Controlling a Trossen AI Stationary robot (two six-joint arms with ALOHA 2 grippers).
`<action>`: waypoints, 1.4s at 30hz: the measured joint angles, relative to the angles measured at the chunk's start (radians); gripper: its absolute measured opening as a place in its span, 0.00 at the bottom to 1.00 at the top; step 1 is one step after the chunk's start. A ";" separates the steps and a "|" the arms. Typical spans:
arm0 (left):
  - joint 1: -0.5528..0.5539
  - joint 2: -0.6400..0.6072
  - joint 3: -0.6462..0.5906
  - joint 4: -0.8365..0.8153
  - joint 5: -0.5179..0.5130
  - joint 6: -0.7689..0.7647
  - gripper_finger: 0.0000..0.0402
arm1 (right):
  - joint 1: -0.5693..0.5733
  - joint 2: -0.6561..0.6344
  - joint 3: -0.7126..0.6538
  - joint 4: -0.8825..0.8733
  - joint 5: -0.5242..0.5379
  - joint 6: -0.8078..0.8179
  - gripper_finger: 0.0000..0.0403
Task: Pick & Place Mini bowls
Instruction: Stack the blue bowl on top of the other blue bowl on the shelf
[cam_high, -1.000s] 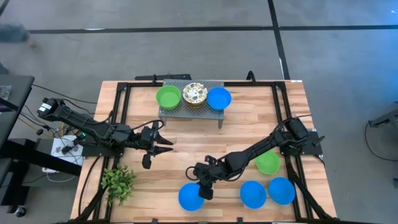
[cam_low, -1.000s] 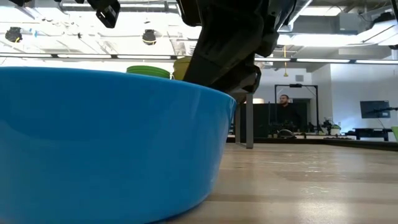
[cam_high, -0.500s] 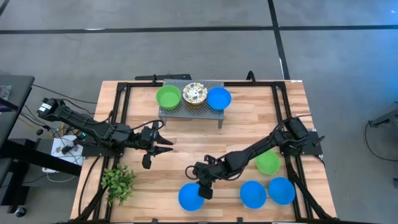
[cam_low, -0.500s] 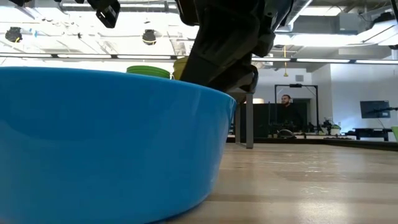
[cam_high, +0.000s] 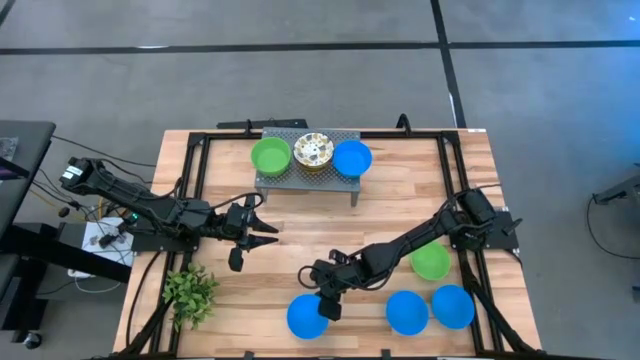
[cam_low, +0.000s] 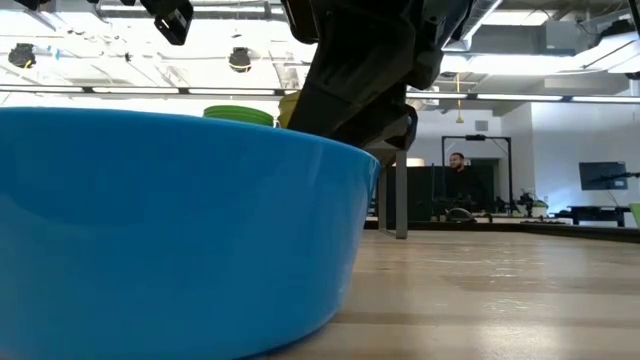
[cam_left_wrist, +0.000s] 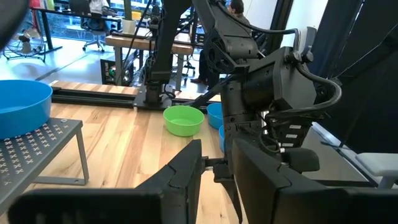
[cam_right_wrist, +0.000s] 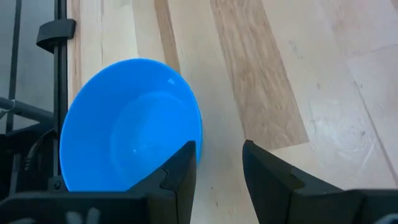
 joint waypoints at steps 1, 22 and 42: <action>0.000 0.000 0.000 0.000 0.000 0.000 0.22 | 0.000 0.000 0.000 0.000 0.000 0.001 0.29; 0.000 0.000 0.001 0.007 0.000 0.000 0.22 | -0.014 0.066 0.000 0.056 -0.075 -0.016 0.26; 0.000 0.000 0.001 0.007 0.000 0.001 0.22 | -0.022 0.066 0.068 -0.017 -0.127 0.008 0.01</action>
